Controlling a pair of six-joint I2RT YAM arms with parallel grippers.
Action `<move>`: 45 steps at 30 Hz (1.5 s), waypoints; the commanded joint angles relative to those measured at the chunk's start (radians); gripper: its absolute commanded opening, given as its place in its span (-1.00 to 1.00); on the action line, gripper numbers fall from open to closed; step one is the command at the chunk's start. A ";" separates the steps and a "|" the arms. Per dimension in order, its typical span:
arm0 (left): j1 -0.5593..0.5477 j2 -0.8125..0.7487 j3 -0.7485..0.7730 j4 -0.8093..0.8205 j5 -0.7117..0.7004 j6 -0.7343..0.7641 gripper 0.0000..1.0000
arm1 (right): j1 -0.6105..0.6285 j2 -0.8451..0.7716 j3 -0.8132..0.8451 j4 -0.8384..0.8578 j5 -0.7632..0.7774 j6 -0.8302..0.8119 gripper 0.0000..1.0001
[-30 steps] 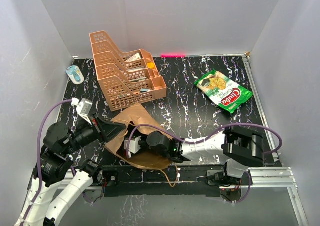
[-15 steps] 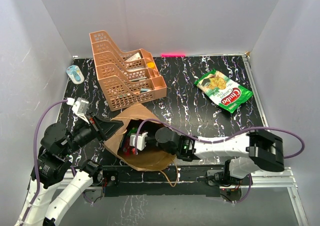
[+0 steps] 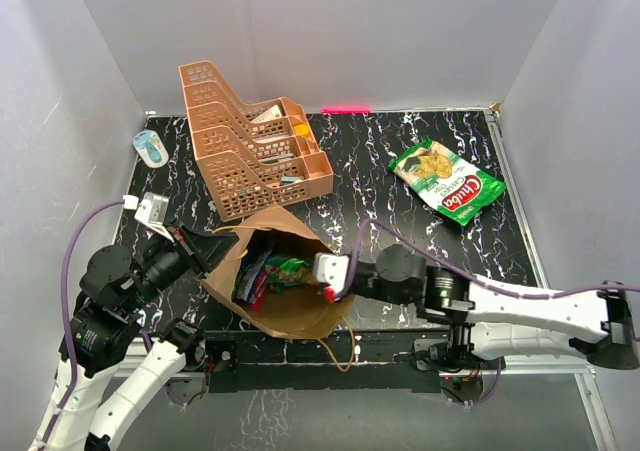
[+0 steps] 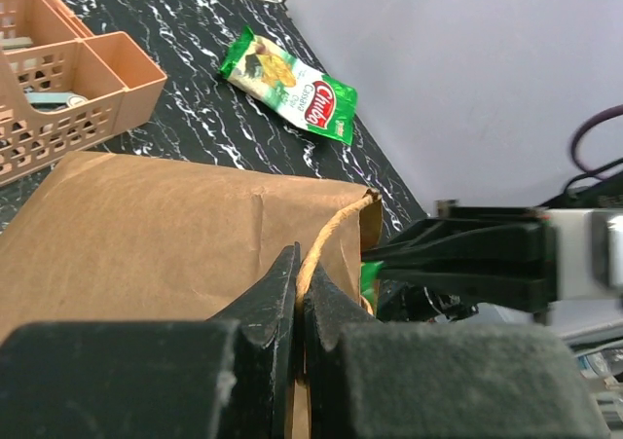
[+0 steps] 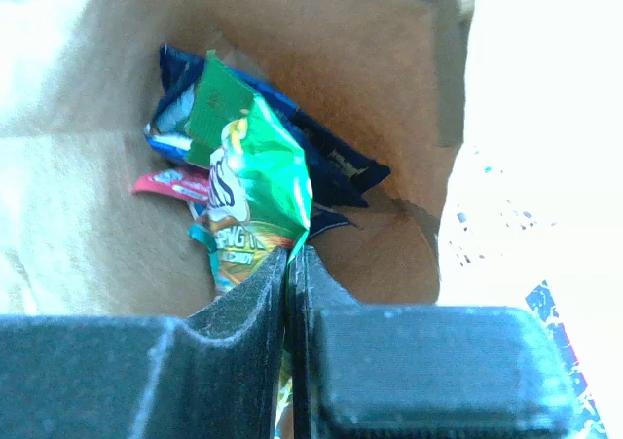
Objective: Take the snacks out of the paper bag
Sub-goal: Take out the snack from the paper bag, then place the snack at the center of the board.
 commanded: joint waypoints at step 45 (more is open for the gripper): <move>-0.003 0.011 0.076 -0.091 -0.084 0.136 -1.00 | -1.073 0.359 0.352 0.004 0.489 0.751 -0.85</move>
